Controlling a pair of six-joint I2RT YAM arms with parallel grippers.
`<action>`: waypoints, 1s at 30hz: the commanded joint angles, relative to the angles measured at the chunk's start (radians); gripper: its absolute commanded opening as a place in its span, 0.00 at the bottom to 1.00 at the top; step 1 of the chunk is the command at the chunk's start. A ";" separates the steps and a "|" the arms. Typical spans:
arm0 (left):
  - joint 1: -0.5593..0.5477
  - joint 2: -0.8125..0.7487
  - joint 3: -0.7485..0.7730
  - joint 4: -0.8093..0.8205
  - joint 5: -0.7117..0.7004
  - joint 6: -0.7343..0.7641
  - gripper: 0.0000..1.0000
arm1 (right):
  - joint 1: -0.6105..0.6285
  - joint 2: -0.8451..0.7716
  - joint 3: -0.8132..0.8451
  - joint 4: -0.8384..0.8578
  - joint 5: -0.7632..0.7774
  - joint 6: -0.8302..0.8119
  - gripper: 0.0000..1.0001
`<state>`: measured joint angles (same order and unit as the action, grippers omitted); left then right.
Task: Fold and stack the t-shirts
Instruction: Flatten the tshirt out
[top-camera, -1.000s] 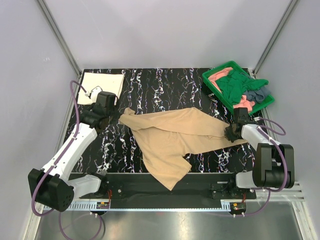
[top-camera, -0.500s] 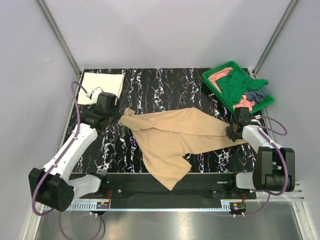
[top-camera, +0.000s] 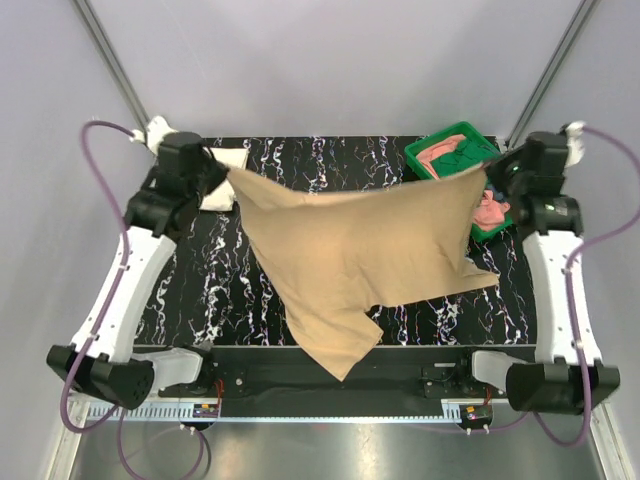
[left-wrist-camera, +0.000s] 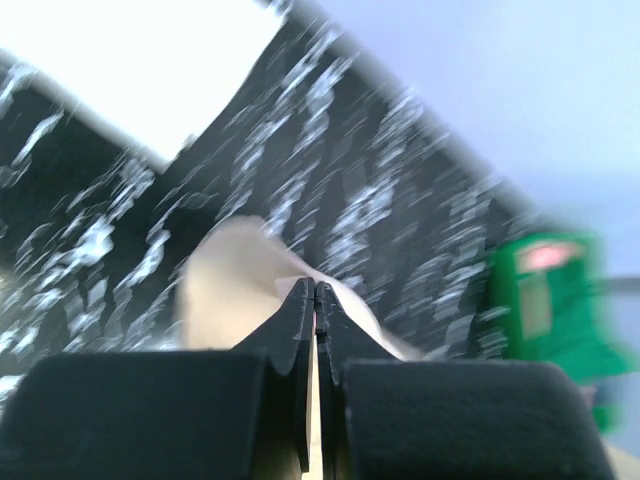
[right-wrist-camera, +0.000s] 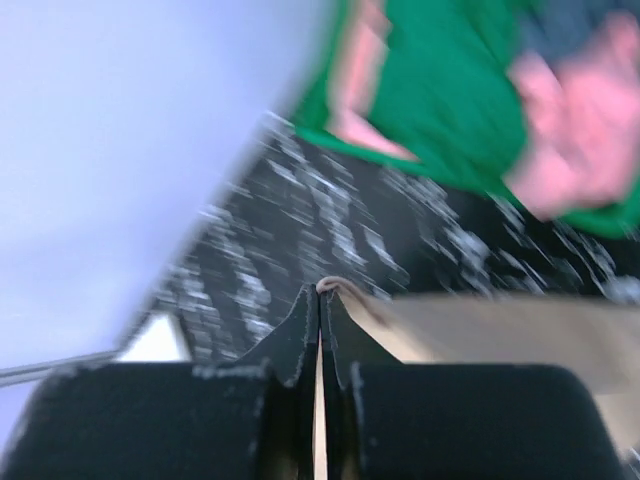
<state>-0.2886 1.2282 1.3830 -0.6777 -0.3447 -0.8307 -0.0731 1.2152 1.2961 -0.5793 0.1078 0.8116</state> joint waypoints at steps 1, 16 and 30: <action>0.016 -0.039 0.198 0.049 -0.013 -0.048 0.00 | -0.004 -0.095 0.210 -0.111 -0.020 -0.107 0.00; 0.017 -0.486 0.321 0.032 0.171 -0.165 0.00 | -0.004 -0.465 0.606 -0.422 -0.197 -0.060 0.00; 0.017 -0.264 0.323 0.001 0.024 0.020 0.00 | -0.004 -0.270 0.382 -0.142 -0.281 0.006 0.00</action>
<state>-0.2752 0.8082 1.7470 -0.7017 -0.2489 -0.8963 -0.0731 0.8146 1.7542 -0.8688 -0.1139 0.7902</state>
